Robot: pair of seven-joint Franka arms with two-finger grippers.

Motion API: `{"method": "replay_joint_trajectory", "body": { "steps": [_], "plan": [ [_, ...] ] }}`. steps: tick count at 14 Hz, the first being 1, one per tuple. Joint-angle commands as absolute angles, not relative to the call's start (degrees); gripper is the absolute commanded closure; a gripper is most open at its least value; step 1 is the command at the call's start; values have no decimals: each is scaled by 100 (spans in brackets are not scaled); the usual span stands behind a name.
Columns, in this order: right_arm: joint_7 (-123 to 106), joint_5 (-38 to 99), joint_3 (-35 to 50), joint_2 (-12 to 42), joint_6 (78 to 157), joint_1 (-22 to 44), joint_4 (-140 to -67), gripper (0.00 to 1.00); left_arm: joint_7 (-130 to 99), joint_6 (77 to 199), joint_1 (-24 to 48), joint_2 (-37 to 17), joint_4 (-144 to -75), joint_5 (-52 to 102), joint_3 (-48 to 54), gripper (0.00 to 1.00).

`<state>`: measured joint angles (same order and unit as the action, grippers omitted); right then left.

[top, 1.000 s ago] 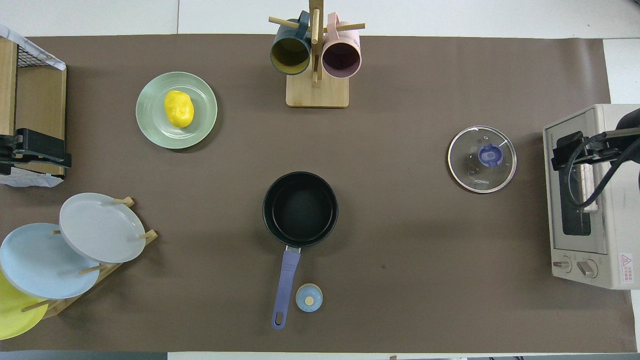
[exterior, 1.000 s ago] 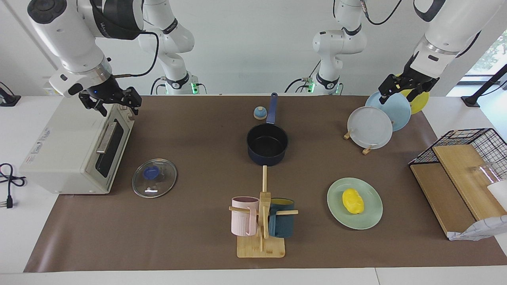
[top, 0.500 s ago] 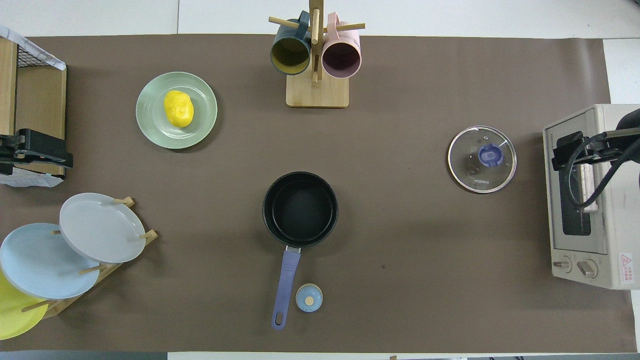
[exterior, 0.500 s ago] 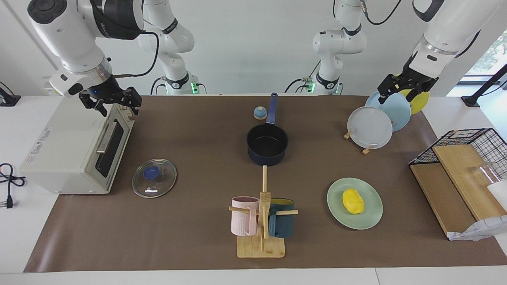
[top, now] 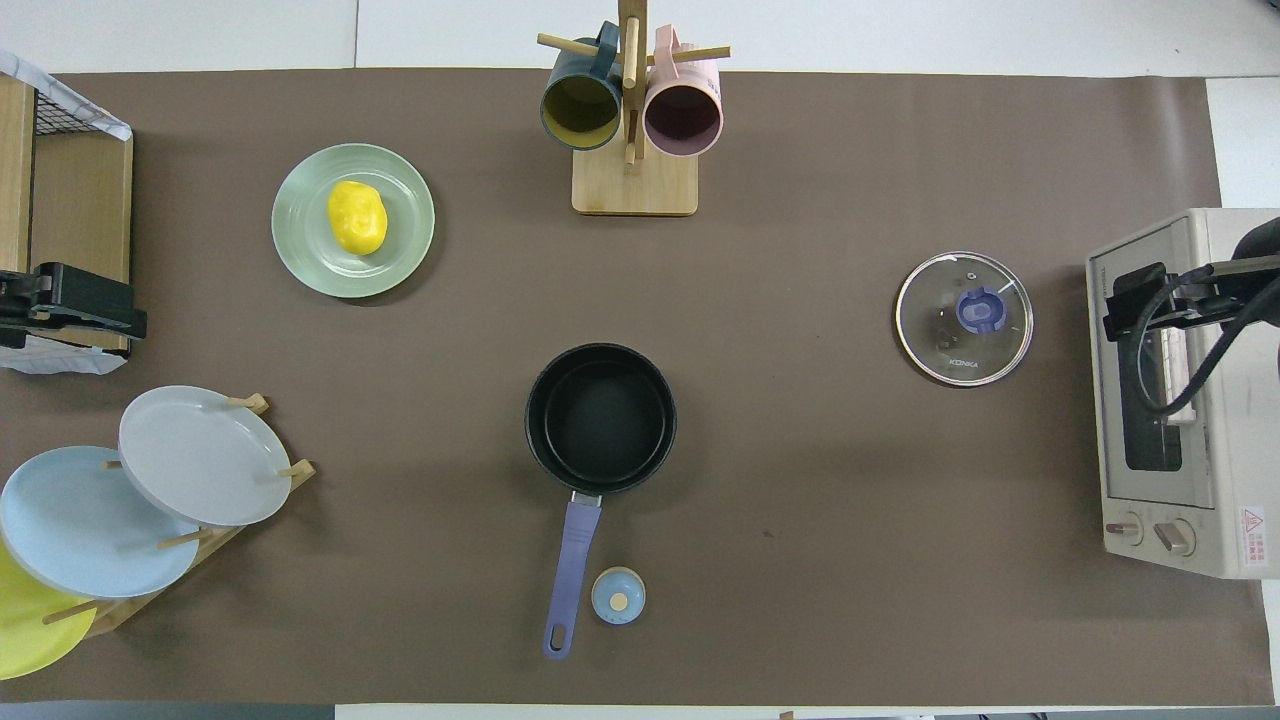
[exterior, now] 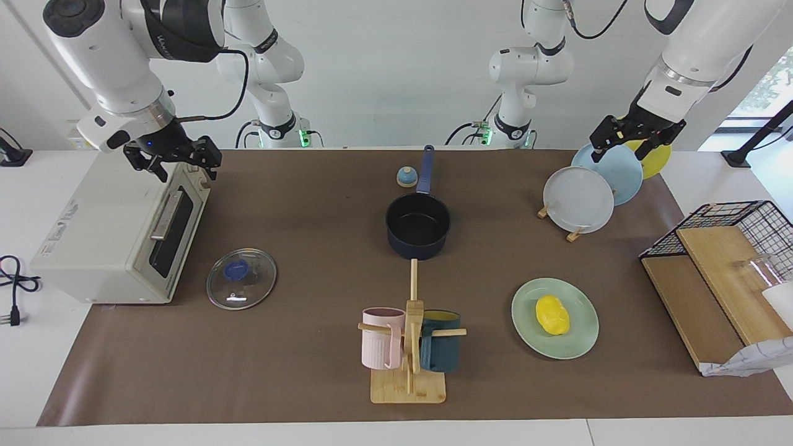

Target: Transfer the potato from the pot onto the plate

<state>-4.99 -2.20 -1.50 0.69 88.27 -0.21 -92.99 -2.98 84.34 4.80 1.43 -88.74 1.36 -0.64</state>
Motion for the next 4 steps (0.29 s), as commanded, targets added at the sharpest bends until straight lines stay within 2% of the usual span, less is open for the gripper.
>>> {"method": "replay_joint_trajectory", "body": {
  "steps": [1, 4],
  "plan": [
    [-404, -185, -123, 0, 8868, -53, -9378, 0, -115, 8385, 527, 176, -8912, 9, -105, 0],
    [-404, -185, -123, 0, 8868, -62, -9378, 0, -97, 8394, 527, 176, -8912, 9, -97, 0]
  ]
}}
